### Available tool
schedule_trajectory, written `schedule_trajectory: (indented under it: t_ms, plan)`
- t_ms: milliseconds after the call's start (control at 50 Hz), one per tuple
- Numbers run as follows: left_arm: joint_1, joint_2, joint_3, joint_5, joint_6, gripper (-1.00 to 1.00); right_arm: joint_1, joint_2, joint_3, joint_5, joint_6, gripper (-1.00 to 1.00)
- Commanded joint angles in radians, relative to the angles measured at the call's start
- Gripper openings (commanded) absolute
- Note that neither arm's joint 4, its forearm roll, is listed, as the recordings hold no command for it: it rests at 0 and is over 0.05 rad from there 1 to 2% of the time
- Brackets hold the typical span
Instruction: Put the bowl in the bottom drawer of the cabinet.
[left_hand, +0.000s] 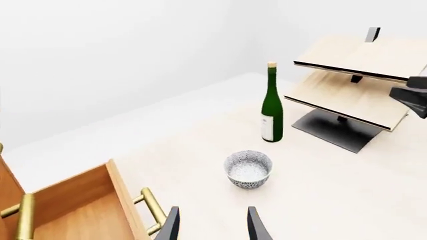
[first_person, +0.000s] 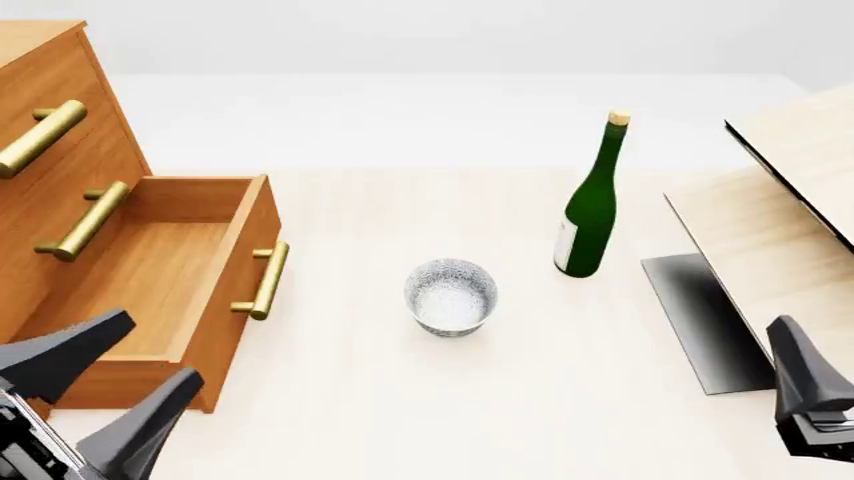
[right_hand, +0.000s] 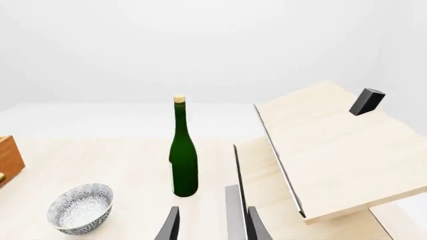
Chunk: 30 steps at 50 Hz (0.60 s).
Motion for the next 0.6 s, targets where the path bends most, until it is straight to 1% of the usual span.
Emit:
schedule_trajectory:
  t_ms: [20,60,80,120,220,240,260,280,360,400,440,480,540,560,580,600]
  plan:
    - [-0.064,0.134,-0.072,-0.071,-0.004,1.00,0.000,-0.006,0.000,0.007,0.000,1.00]
    - [-0.082,0.148,-0.108,-0.066,-0.033,1.00,0.000,-0.007,0.000,0.007,0.000,1.00]
    - [-0.085,0.167,-0.115,-0.073,-0.019,1.00,0.000,-0.007,0.000,0.007,0.000,1.00]
    - [-0.094,0.205,-0.143,-0.084,-0.024,1.00,0.000,-0.007,0.000,0.008,0.000,1.00]
    - [-0.130,0.312,-0.201,-0.122,-0.011,1.00,0.000,-0.007,0.000,0.007,0.000,1.00]
    - [-0.139,0.331,-0.215,-0.128,-0.003,1.00,0.000,-0.007,0.000,0.007,0.000,1.00]
    - [-0.153,0.363,-0.245,-0.128,-0.012,1.00,0.000,-0.007,0.000,0.007,0.000,1.00]
    - [-0.158,0.378,-0.252,-0.135,-0.002,1.00,0.000,-0.007,0.000,0.007,0.000,1.00]
    - [-0.183,0.445,-0.315,-0.128,0.001,1.00,0.000,-0.006,0.000,0.007,0.000,1.00]
    - [-0.198,0.487,-0.338,-0.133,-0.015,1.00,0.000,-0.007,0.000,0.007,0.000,1.00]
    - [-0.214,0.540,-0.376,-0.128,-0.005,1.00,0.000,-0.007,0.000,0.007,0.000,1.00]
    - [-0.214,0.575,-0.407,-0.118,-0.003,1.00,0.000,-0.007,0.000,0.007,0.000,1.00]
    - [-0.226,0.635,-0.426,-0.129,0.010,1.00,0.000,-0.007,0.000,0.007,0.000,1.00]
    - [-0.232,0.649,-0.445,-0.123,0.009,1.00,0.000,-0.007,0.000,0.007,0.000,1.00]
    - [-0.232,0.649,-0.446,-0.123,0.009,1.00,0.000,-0.007,0.000,0.007,0.000,1.00]
    - [-0.228,0.663,-0.470,-0.111,-0.001,1.00,0.000,-0.007,0.000,0.007,0.000,1.00]
